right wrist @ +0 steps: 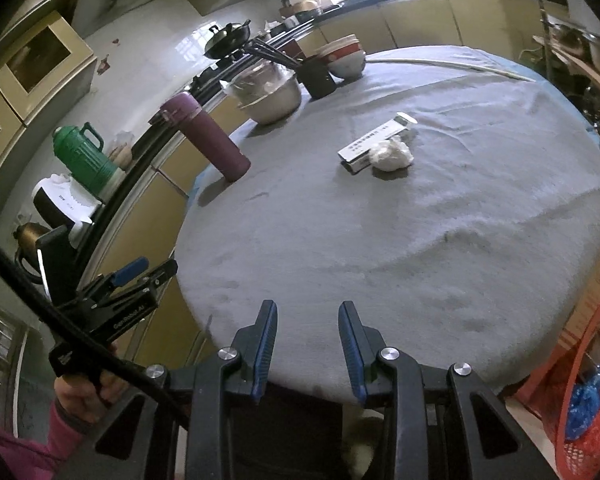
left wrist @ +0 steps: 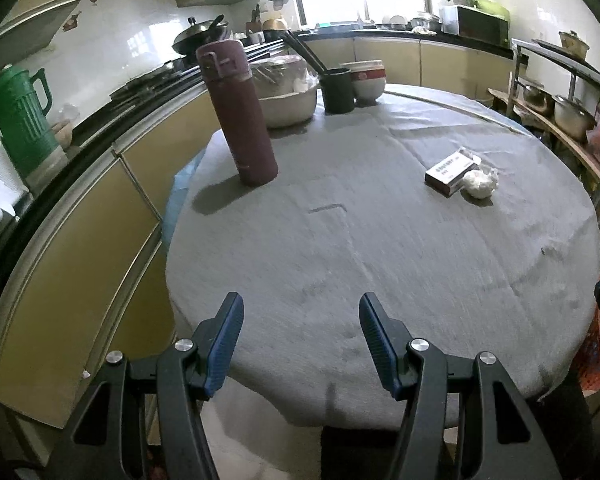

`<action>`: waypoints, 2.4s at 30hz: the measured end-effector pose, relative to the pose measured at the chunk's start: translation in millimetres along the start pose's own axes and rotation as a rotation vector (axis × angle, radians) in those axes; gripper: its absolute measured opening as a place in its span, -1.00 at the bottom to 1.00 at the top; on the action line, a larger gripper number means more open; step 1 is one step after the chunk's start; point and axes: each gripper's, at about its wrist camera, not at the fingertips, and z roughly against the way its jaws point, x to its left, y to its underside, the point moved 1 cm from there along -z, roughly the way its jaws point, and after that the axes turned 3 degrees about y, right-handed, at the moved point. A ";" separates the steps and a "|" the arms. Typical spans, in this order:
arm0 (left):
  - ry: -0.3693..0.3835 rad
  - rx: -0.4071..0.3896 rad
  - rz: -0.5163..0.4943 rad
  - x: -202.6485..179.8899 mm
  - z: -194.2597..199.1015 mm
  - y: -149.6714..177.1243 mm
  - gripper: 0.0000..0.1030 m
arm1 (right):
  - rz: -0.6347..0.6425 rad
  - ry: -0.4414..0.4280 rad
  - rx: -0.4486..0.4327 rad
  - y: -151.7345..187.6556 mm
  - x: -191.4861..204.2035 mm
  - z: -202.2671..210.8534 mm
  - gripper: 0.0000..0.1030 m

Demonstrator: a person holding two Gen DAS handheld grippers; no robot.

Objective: Collect trash
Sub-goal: 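Move both tools back over the table toward the box and tissue, then grasp the crumpled white tissue with the right gripper, then grasp the white medicine box with the left gripper and lift it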

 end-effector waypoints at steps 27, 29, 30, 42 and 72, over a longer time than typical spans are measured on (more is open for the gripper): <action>-0.012 0.110 0.043 12.5 -41.0 4.3 0.19 | -0.138 0.109 -0.047 -125.6 -64.1 -103.7 -0.31; -0.014 0.113 0.043 11.9 -43.0 3.7 0.19 | -0.209 0.118 -0.042 -135.7 -76.3 -118.6 -0.31; -0.015 0.116 0.041 10.6 -43.7 3.4 0.19 | -0.226 0.120 -0.038 -137.6 -78.8 -123.3 -0.31; -0.018 0.126 0.017 0.5 -49.5 -1.9 0.19 | -0.267 0.115 -0.010 -149.2 -89.7 -166.9 -0.28; 0.386 0.124 -0.191 -146.1 -181.3 -165.8 0.47 | -0.246 0.056 -0.094 -55.6 -132.3 -40.9 -0.45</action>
